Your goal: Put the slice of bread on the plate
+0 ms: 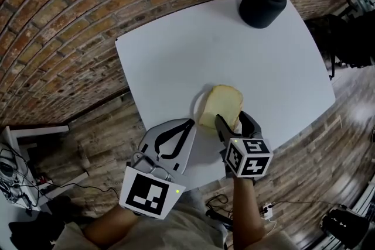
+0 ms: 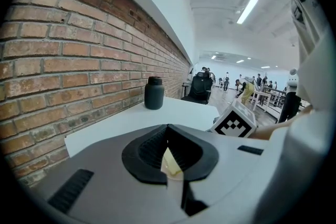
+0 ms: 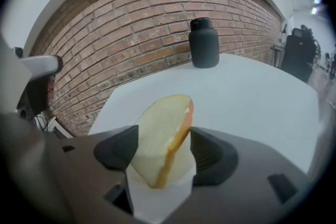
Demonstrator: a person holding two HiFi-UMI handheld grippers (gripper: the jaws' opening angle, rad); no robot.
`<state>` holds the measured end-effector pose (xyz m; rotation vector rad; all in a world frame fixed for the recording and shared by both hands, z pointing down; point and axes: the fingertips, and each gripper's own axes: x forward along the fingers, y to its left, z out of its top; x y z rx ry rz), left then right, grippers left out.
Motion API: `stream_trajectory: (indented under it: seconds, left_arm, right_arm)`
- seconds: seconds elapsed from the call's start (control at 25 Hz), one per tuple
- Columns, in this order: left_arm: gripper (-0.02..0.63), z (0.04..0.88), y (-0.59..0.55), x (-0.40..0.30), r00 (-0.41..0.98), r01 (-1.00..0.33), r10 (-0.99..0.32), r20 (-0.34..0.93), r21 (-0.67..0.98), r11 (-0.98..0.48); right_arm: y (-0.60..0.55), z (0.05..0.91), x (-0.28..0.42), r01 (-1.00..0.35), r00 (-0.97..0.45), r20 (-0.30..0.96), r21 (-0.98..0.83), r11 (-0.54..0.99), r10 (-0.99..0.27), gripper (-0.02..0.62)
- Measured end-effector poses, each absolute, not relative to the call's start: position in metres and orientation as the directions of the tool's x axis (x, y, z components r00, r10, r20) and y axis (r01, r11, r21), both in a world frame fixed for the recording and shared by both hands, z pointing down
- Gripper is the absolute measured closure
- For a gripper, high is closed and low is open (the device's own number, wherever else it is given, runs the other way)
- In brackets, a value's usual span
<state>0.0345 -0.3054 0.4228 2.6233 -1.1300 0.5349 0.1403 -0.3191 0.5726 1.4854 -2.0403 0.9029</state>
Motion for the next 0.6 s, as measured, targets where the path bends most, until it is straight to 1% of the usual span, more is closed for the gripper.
stream_trajectory:
  seconds: [0.04, 0.12, 0.32, 0.48, 0.56, 0.6]
  left_arm:
    - [0.595, 0.423, -0.305, 0.034, 0.636, -0.735, -0.649, 0.419, 0.070, -0.675]
    - [0.595, 0.422, -0.304, 0.033, 0.636, -0.734, -0.649, 0.418, 0.069, -0.675]
    - [0.595, 0.422, -0.304, 0.030, 0.637, -0.736, -0.650, 0.414, 0.077, -0.673]
    - [0.595, 0.420, -0.305, 0.031, 0.647, -0.728, -0.643, 0.410, 0.082, -0.680]
    - [0.595, 0.419, -0.306, 0.034, 0.656, -0.721, -0.637, 0.405, 0.085, -0.688]
    - [0.595, 0.417, -0.306, 0.036, 0.662, -0.716, -0.634, 0.400, 0.087, -0.692]
  right_arm:
    - [-0.318, 0.574, 0.141, -0.953, -0.304, 0.700, -0.230, 0.199, -0.646, 0.287]
    - [-0.318, 0.575, 0.143, -0.958, -0.286, 0.703, -0.218, 0.185, -0.651, 0.276]
    - [-0.323, 0.561, 0.147, -0.969, -0.240, 0.663, -0.208, 0.135, -0.709, 0.278]
    - [-0.330, 0.547, 0.145, -0.965, -0.244, 0.619, -0.231, 0.124, -0.747, 0.280]
    - [-0.333, 0.536, 0.145, -0.964, -0.240, 0.595, -0.238, 0.118, -0.767, 0.288]
    - [-0.335, 0.530, 0.145, -0.965, -0.236, 0.581, -0.237, 0.115, -0.779, 0.309]
